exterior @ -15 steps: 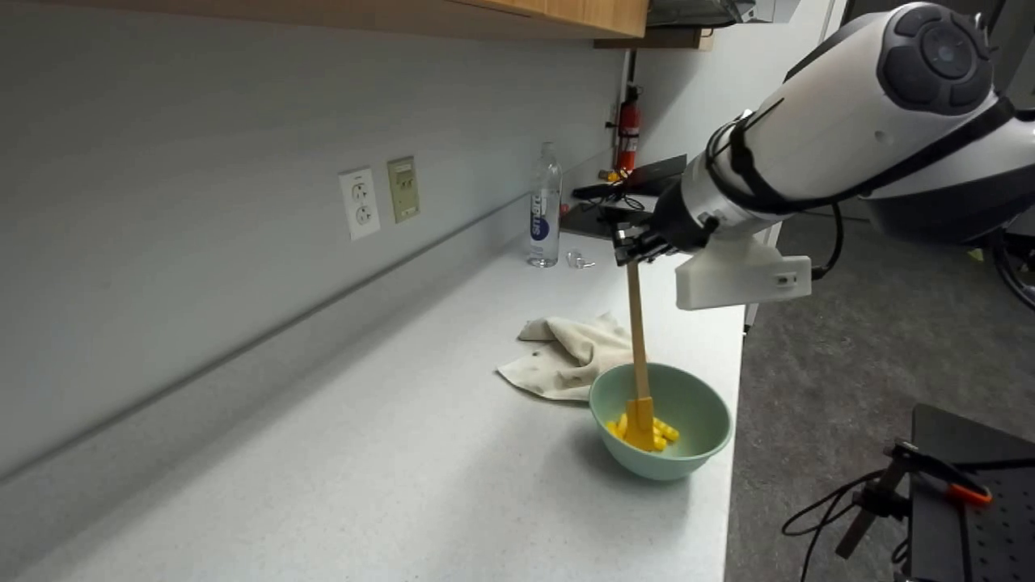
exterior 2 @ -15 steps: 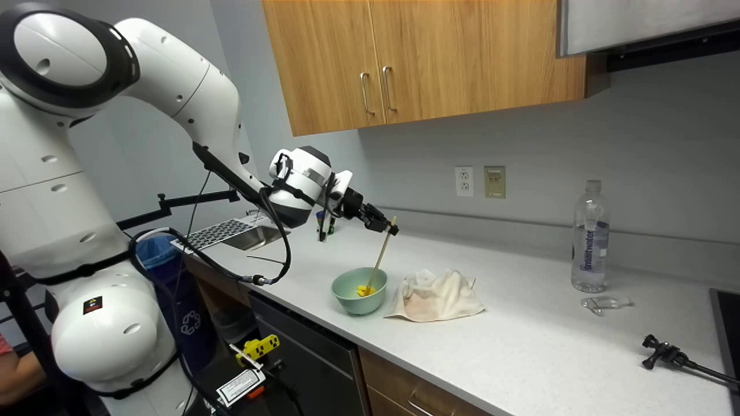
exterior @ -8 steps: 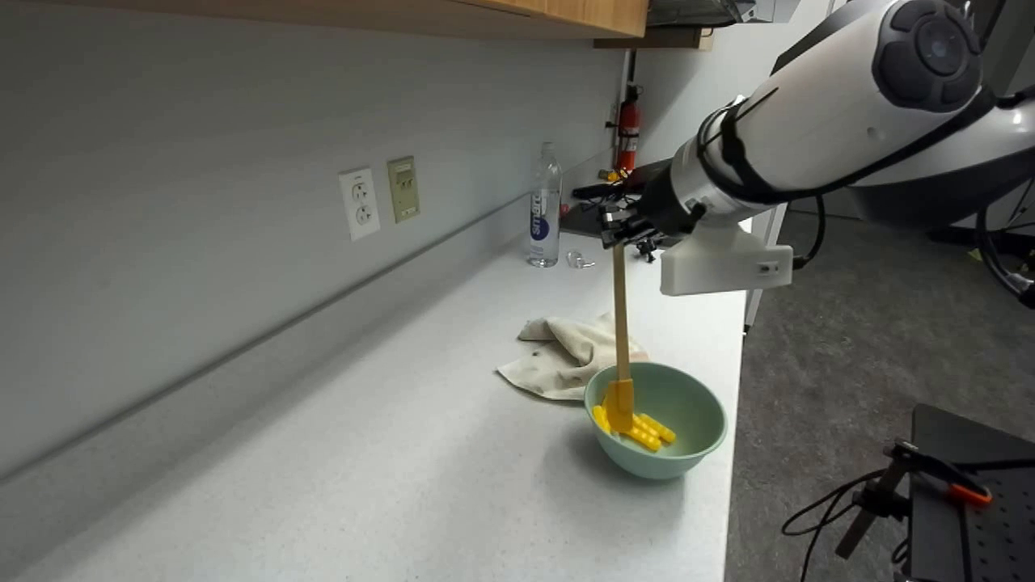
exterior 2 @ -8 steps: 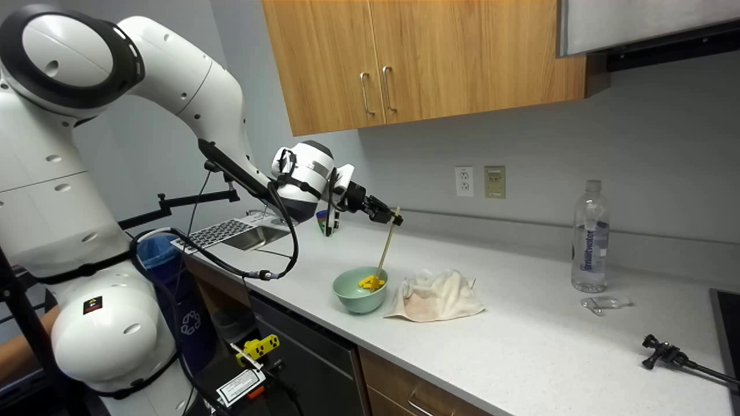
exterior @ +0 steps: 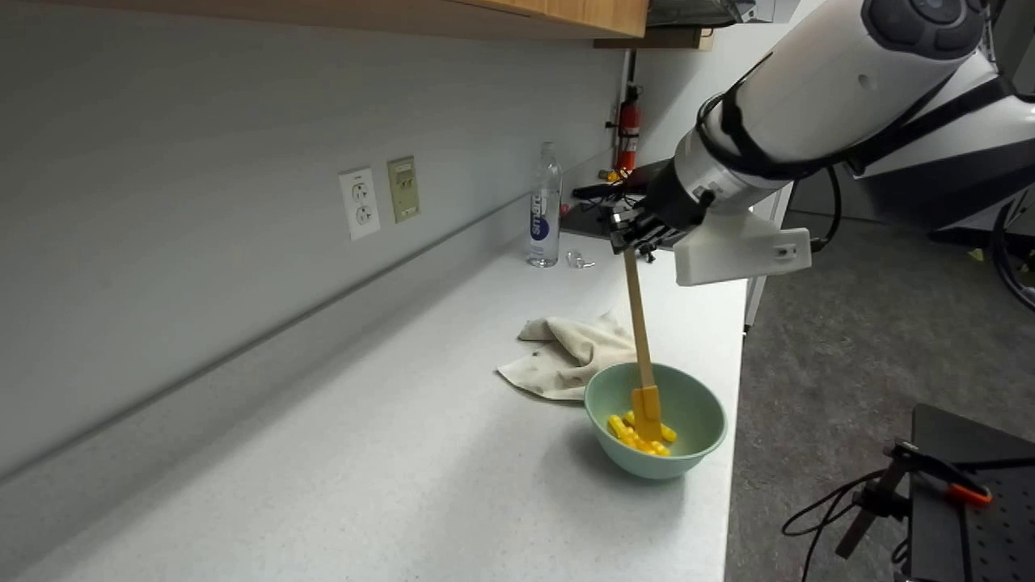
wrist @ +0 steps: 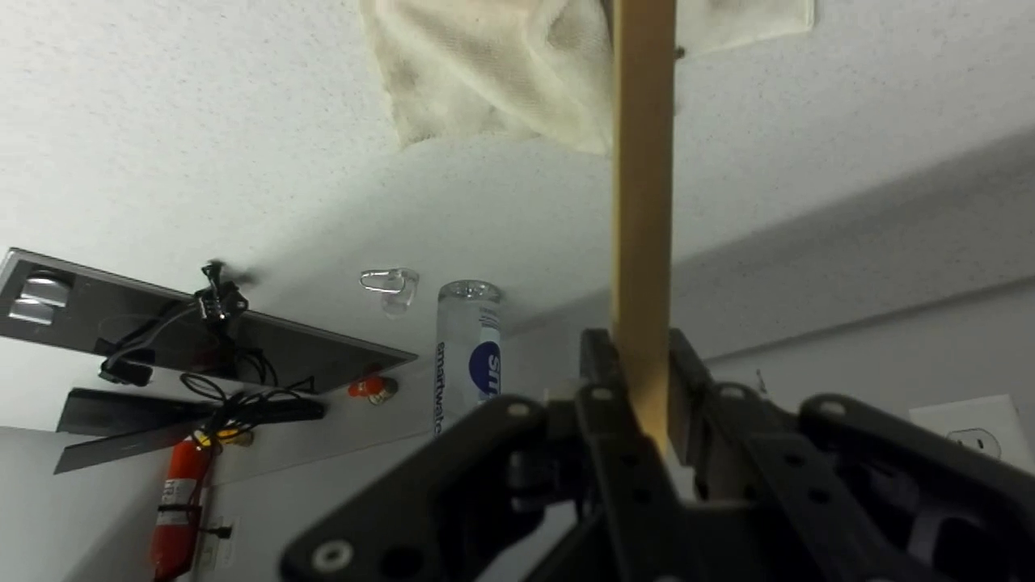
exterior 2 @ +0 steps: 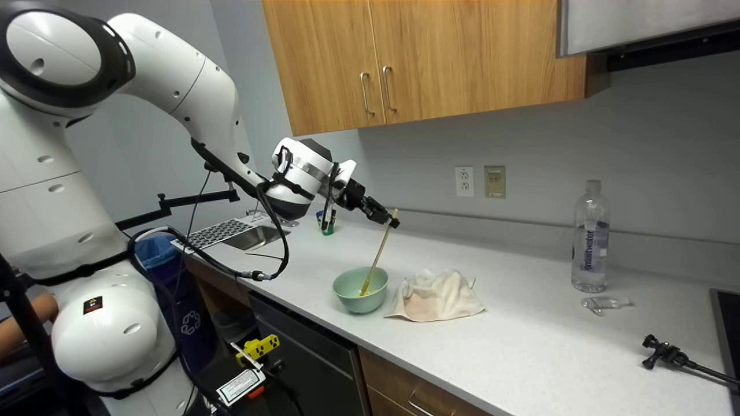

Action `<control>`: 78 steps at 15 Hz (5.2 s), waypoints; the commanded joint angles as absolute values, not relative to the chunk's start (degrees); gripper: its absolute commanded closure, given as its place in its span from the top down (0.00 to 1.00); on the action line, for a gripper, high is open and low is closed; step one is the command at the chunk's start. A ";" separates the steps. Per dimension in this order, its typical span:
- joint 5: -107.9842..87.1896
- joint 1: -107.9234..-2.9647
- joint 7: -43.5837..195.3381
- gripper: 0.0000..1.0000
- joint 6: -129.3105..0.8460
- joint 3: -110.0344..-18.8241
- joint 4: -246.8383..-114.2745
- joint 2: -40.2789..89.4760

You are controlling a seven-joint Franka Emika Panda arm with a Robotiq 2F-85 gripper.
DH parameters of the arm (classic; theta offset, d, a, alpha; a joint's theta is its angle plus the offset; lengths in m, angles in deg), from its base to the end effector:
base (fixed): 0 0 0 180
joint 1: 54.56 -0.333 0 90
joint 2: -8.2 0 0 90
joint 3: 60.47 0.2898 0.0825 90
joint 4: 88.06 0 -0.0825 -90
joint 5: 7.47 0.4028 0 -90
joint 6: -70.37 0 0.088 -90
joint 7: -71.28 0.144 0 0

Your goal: Use the wooden spoon to mix in the bowl

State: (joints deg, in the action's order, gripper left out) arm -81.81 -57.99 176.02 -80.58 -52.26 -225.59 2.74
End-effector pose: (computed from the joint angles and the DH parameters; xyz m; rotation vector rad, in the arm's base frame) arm 0.5230 0.1139 0.3085 2.6205 -0.7218 1.1601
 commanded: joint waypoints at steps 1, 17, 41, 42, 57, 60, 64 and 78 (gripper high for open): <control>-75.07 -59.11 168.12 0.04 -80.66 -53.29 -227.66 -0.73; -89.45 -56.54 183.98 0.04 -80.81 -52.99 -226.85 2.63; -83.51 -58.21 178.53 0.04 -86.42 -52.62 -231.39 -1.59; -85.23 -57.93 180.49 0.04 -86.09 -52.54 -230.97 -0.93; -106.10 -59.39 200.77 0.04 -73.40 -53.32 -227.79 0.46; -104.16 -59.90 198.36 0.04 -74.13 -53.49 -227.97 -1.11; -95.93 -60.31 190.09 0.04 -80.14 -54.40 -228.42 -3.07; -83.22 -58.62 179.52 0.04 -82.86 -53.27 -232.56 -2.35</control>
